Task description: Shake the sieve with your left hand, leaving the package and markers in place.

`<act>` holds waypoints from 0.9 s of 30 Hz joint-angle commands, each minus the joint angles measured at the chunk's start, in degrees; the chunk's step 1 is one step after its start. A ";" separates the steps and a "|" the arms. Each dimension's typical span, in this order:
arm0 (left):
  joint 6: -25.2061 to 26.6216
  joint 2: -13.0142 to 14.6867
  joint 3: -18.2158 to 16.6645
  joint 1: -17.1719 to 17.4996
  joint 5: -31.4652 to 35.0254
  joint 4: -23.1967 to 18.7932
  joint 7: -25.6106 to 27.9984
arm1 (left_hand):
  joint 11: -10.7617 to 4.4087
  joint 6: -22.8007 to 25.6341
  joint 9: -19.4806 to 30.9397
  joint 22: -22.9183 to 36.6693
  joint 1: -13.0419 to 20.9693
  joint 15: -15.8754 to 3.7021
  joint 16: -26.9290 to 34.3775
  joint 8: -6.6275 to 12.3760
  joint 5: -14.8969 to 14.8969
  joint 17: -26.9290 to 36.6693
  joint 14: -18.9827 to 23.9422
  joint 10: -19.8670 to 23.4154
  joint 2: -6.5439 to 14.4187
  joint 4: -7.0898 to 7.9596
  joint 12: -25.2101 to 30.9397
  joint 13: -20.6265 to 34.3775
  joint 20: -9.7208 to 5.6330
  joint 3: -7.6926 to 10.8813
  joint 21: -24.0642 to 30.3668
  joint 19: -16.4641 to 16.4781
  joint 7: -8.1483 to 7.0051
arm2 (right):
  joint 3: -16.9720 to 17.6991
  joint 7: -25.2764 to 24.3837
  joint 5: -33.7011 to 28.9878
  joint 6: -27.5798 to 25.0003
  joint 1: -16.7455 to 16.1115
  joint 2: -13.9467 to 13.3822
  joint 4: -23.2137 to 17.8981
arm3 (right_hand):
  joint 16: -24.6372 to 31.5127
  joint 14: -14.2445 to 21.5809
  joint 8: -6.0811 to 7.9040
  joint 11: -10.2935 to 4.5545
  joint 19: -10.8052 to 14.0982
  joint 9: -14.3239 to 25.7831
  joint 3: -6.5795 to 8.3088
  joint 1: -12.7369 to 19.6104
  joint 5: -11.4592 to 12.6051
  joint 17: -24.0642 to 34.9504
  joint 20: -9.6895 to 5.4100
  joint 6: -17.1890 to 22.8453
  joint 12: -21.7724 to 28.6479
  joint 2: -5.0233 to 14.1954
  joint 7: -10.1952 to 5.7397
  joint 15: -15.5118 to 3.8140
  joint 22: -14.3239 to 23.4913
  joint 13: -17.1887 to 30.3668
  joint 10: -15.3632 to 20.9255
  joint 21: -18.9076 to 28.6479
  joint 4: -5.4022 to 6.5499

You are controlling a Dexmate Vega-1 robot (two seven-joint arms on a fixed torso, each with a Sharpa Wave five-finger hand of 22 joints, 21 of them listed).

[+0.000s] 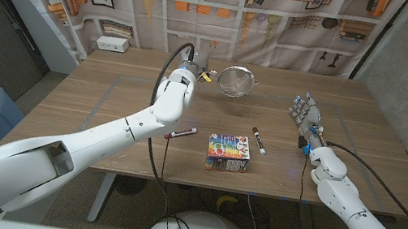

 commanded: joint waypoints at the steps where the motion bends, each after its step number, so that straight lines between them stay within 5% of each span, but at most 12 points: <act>1: -0.70 -0.37 0.13 0.28 -0.83 2.18 -0.58 | -0.44 7.23 0.13 0.28 2.47 -9.26 -0.15 0.44 0.29 0.27 0.59 0.43 3.20 0.16 0.33 0.09 0.34 0.07 0.23 0.16 -1.47 | 0.15 -0.30 -0.12 -0.19 -0.39 -0.39 -0.76 | 0.40 0.15 0.11 0.30 0.09 0.14 0.34 -0.63 -0.22 0.12 -0.03 0.27 0.14 0.47 -0.01 0.03 0.27 0.16 0.29 0.06 -0.13; 27: 0.06 -0.33 1.84 0.63 -4.98 5.66 2.28 | -0.44 7.15 0.14 0.28 2.61 -9.32 -0.12 0.40 0.31 0.28 0.67 0.48 3.33 0.16 0.34 0.10 0.22 -0.18 0.27 0.26 -1.40 | 0.05 -1.18 -1.17 -0.71 -0.78 -1.32 -2.17 | 0.31 0.13 0.17 0.33 -1.11 0.13 0.52 -0.71 -0.20 -0.02 -1.82 0.47 0.16 0.39 0.21 -1.10 0.21 0.12 0.38 -0.32 -0.24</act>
